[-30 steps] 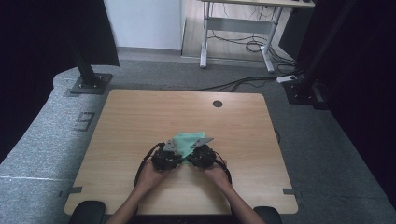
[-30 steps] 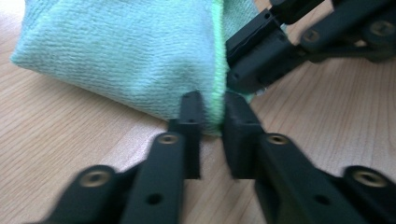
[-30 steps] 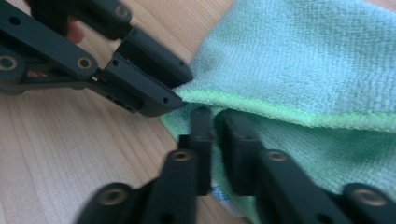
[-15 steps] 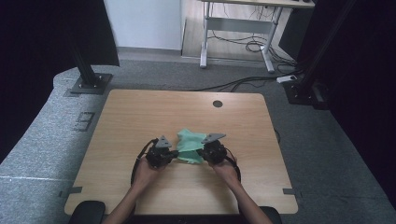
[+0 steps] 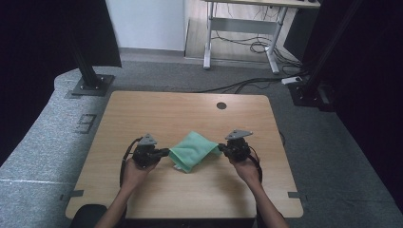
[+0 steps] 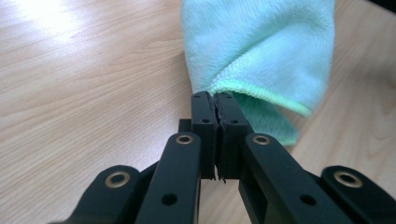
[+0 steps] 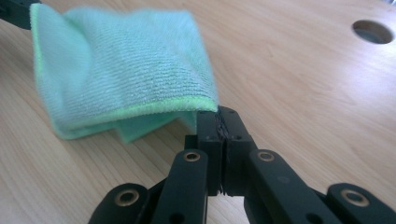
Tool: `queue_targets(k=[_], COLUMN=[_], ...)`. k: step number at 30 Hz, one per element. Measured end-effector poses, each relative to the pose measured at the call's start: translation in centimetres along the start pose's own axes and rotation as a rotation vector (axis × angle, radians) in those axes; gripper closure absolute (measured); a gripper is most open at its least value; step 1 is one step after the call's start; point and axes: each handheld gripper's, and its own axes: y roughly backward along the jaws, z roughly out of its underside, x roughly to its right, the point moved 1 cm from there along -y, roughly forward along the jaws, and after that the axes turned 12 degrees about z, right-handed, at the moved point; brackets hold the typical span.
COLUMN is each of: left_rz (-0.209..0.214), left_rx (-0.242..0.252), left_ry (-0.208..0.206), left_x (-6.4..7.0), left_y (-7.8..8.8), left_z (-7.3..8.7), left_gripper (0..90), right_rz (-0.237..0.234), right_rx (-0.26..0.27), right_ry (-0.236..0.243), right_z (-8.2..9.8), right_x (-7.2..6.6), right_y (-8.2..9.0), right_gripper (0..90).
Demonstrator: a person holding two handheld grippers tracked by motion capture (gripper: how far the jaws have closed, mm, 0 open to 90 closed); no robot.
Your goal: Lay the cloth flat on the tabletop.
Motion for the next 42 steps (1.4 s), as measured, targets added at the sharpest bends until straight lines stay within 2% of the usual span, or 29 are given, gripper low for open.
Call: queue_targets(k=[2,4,6,9,10,11,12,13,14,15,17,19,21,23,25,26,27,28,29,31,32,33,34,37,38,39,41,42], left_rz=[0.017,0.02,0.016,-0.018,-0.034,-0.056,-0.056,-0.064,-0.064,-0.067,-0.071,-0.065,-0.063,-0.062,-0.039,-0.039,-0.005,0.011,0.011,0.054,0.054,0.087,0.087,0.118,0.118,0.119,0.116,0.106], left_rx=[0.009,0.001,-0.005,-0.059,-0.078,-0.102,-0.102,-0.114,-0.114,-0.119,-0.116,-0.108,-0.085,-0.079,-0.072,-0.072,-0.076,-0.082,-0.082,-0.107,-0.107,-0.129,-0.129,-0.165,-0.165,-0.195,-0.213,-0.231], left_ry=[0.012,0.024,0.028,0.043,0.047,0.055,0.055,0.059,0.059,0.053,0.035,0.033,0.02,0.013,-0.005,-0.005,-0.022,-0.031,-0.031,-0.054,-0.054,-0.07,-0.07,-0.087,-0.087,-0.098,-0.103,-0.104], left_x=[-0.2,-0.5,-0.7,-1.8,-2.1,-2.9,-2.9,-3.4,-3.4,-3.4,-3.2,-2.9,-2.2,-1.9,-1.0,-1.0,-0.2,0.2,0.2,1.2,1.2,1.9,1.9,2.6,2.6,2.7,2.7,2.7], left_y=[1.0,1.0,0.9,-0.4,-0.8,-1.6,-1.6,-1.8,-1.8,-1.7,-1.1,-0.5,0.7,1.0,1.2,1.2,0.6,0.2,0.2,-1.3,-1.3,-2.6,-2.6,-4.5,-4.5,-5.3,-5.8,-6.1], left_z=[0.0,-0.1,-0.1,0.3,0.4,0.9,0.9,1.2,1.2,1.3,1.3,1.0,0.5,0.2,-0.3,-0.3,-0.6,-0.7,-0.7,-0.8,-0.8,-0.6,-0.6,-0.3,-0.3,0.0,0.2,0.3], left_gripper=[87.4,87.3,86.9,85.1,82.9,72.8,68.9,62.8,57.8,57.8,51.2,44.4,41.9,40.6,39.5,39.5,39.5,39.6,39.8,40.3,40.3,40.3,40.3,40.4,40.8,42.0,42.9,48.6], right_rz=[0.005,0.004,0.005,0.004,0.009,0.014,0.014,0.0,0.0,-0.001,-0.003,0.011,0.019,0.023,0.021,0.021,0.007,-0.002,-0.01,-0.018,-0.018,-0.015,-0.015,-0.01,-0.01,-0.004,-0.004,-0.005], right_rx=[0.01,0.016,0.016,-0.021,-0.04,-0.079,-0.079,-0.101,-0.101,-0.109,-0.113,-0.101,-0.091,-0.088,-0.086,-0.086,-0.089,-0.091,-0.093,-0.102,-0.102,-0.11,-0.11,-0.134,-0.134,-0.147,-0.153,-0.146], right_ry=[-0.002,-0.004,-0.004,0.001,0.005,-0.002,-0.002,-0.034,-0.034,-0.047,-0.058,-0.066,-0.075,-0.075,-0.09,-0.09,-0.106,-0.106,-0.103,-0.094,-0.094,-0.075,-0.075,-0.069,-0.069,-0.067,-0.062,-0.067], right_z=[-0.2,-0.4,-0.5,-0.4,-0.3,0.3,0.3,1.1,1.1,1.4,1.9,2.2,2.2,2.2,2.3,2.3,2.3,2.3,2.3,2.4,2.4,2.5,2.5,2.7,2.7,2.9,3.0,3.3], right_x=[0.4,0.6,0.7,0.5,0.4,0.4,0.4,0.6,0.6,0.6,0.8,1.3,1.6,1.9,2.3,2.3,2.3,2.2,2.0,1.6,1.6,1.2,1.2,1.0,1.0,0.9,0.9,0.9], right_y=[0.6,1.0,0.9,-0.3,-0.9,-2.3,-2.3,-3.4,-3.4,-3.8,-3.9,-3.3,-2.8,-2.6,-2.4,-2.4,-2.6,-2.8,-3.0,-3.5,-3.5,-4.0,-4.0,-4.8,-4.8,-5.1,-5.2,-5.3], right_gripper=[87.5,87.5,87.4,86.8,86.0,81.1,81.1,73.4,73.4,68.9,62.5,58.0,57.4,57.4,60.2,60.2,62.3,62.6,62.6,62.4,62.4,61.9,61.9,69.1,69.1,74.2,76.1,82.2])
